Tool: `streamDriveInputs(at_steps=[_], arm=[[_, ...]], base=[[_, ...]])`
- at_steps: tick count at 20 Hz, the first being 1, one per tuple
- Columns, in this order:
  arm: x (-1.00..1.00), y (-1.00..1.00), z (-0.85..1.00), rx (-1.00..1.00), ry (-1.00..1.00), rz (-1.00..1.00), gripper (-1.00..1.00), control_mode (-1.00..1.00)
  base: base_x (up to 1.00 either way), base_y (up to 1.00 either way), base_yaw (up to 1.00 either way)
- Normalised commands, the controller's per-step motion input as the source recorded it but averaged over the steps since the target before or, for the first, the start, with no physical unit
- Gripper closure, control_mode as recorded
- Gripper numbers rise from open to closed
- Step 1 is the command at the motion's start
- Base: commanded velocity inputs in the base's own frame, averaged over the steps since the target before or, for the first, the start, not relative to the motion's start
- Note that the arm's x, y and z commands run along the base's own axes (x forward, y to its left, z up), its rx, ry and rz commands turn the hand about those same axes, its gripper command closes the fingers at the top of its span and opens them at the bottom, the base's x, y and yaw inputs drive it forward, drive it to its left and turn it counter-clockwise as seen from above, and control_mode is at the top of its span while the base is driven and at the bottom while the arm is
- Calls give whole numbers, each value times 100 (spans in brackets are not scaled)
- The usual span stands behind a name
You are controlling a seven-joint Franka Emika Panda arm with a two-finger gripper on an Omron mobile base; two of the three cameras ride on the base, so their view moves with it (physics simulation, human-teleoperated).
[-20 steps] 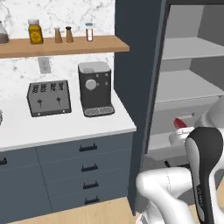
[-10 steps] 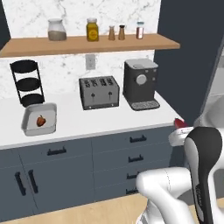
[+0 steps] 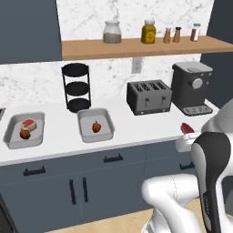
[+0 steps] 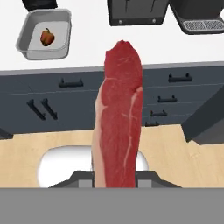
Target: Place one bell pepper and one steak in each tupperware on the nearby counter, to pack two identical lunches.
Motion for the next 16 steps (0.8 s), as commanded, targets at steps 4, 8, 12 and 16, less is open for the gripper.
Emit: streamDriveInputs(at_steps=[4,8,12,16], arm=[[0,0,0,0,0,0,100,100],[0,0,0,0,0,0,100,100],[0,0,0,0,0,0,100,100],[0,0,0,0,0,0,100,100]], base=[[62,71,0],[69,24,0],[61,27,0],[32,52,-1]])
